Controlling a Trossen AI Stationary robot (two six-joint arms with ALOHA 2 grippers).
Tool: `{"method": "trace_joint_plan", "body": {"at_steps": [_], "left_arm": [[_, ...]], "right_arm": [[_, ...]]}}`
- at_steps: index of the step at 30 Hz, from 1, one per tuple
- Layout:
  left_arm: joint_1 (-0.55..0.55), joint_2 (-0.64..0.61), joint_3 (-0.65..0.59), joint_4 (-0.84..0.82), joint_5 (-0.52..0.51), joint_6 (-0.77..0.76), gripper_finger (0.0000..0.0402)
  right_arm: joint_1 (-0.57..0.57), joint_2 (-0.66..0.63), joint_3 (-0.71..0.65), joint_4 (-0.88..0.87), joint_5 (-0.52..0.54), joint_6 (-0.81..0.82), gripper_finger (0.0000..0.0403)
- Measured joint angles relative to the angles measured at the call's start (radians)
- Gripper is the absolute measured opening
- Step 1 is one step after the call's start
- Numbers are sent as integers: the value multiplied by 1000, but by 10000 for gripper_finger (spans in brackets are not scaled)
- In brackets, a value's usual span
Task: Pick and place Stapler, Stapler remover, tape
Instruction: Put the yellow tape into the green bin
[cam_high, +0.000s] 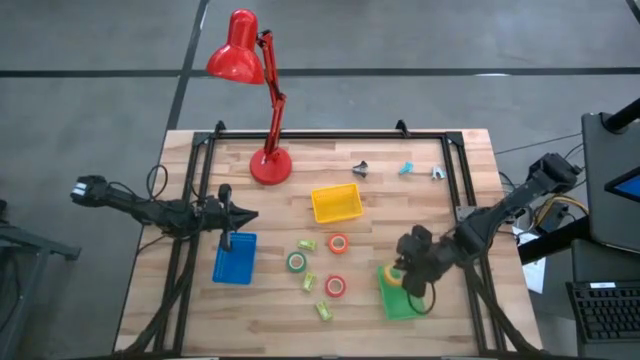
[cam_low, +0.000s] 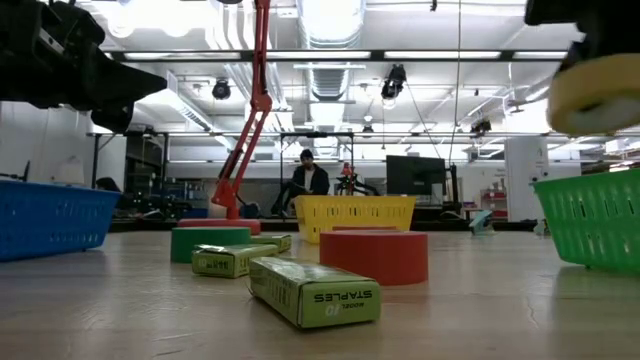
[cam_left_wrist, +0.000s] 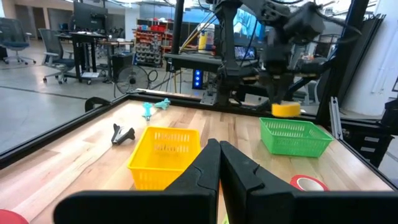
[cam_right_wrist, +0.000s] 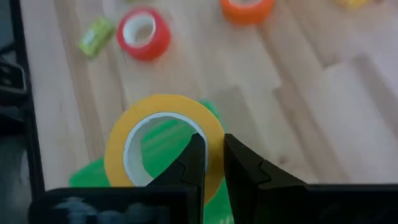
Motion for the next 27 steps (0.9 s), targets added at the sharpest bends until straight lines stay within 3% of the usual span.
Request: {"method": "trace_joint_plan", "body": {"at_steps": [12,17,27], "left_arm": [[0,0,0,-6,0,0,10],[0,0,0,-6,0,0,10],[0,0,0,-7,0,0,10]], "right_arm": [[150,183,129,-48,0,132,34],[163,253,167,-129,0,185,34],[163,332,207,-132,-50,189,34]]}}
